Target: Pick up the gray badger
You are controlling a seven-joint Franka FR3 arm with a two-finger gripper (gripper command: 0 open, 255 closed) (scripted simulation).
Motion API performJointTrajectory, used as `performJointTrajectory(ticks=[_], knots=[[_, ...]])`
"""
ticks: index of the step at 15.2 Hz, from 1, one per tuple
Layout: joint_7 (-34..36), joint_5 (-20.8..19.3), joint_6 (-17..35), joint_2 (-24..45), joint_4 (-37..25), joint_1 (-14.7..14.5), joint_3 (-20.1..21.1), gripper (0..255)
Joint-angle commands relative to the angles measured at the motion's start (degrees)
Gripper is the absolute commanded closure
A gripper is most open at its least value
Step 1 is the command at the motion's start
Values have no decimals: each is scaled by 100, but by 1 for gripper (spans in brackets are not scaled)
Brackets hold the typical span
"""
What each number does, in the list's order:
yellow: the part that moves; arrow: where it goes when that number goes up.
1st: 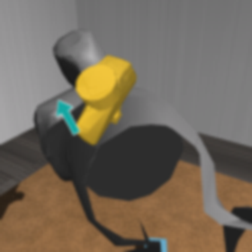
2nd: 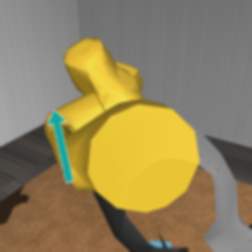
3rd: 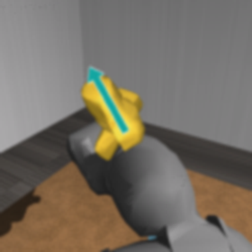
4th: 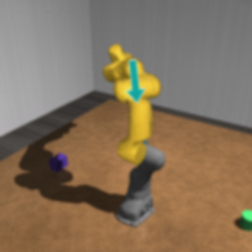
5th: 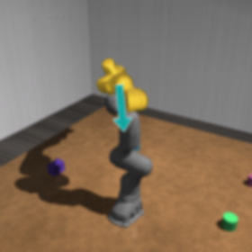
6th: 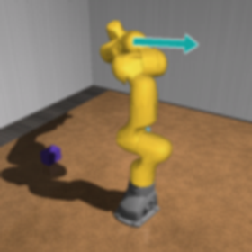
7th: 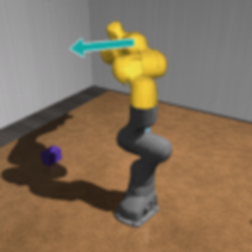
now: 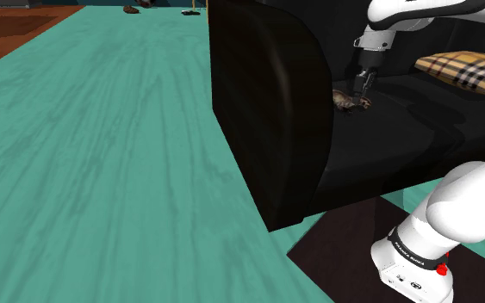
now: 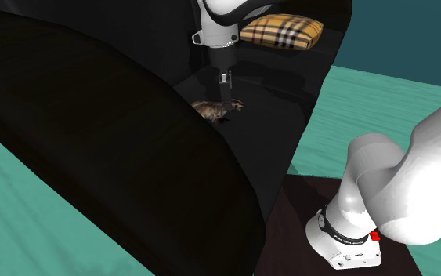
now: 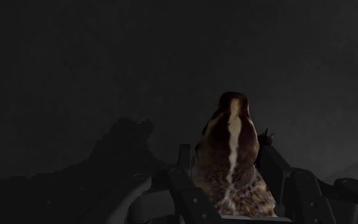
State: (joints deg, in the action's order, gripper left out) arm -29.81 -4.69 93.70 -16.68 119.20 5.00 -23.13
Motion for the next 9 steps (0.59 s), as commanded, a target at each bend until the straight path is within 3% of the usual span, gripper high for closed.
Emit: performJointTrajectory(ticks=[1,9], knots=[[-2,1,9,9,1,-1,-1,255],[0,13,-382,6,-386,-13,23,255]])
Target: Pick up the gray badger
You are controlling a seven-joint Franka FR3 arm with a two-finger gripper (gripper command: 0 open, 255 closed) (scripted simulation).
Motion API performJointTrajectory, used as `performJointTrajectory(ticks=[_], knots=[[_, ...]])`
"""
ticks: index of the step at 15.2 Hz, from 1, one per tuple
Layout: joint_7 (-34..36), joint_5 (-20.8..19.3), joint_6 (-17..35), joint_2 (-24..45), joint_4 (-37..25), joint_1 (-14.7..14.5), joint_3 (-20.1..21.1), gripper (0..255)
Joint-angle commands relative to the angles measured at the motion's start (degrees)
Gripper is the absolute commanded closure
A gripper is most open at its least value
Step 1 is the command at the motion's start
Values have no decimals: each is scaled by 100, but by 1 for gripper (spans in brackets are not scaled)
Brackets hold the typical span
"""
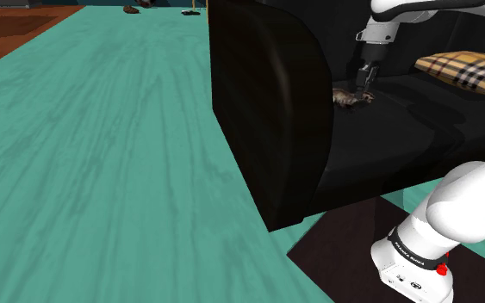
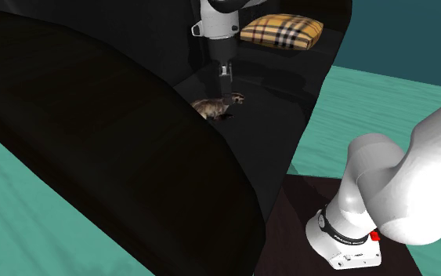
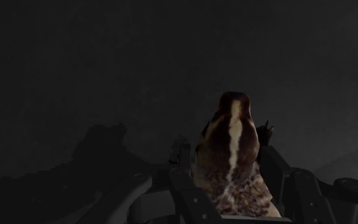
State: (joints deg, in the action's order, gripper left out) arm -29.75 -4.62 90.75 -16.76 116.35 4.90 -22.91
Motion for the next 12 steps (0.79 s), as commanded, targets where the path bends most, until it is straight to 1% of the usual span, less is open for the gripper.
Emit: performJointTrajectory(ticks=[1,10,12], knots=[[-6,10,-164,18,-181,-5,5,255],[-24,55,-858,116,-968,-32,28,255],[-24,56,-870,119,-982,-32,28,255]])
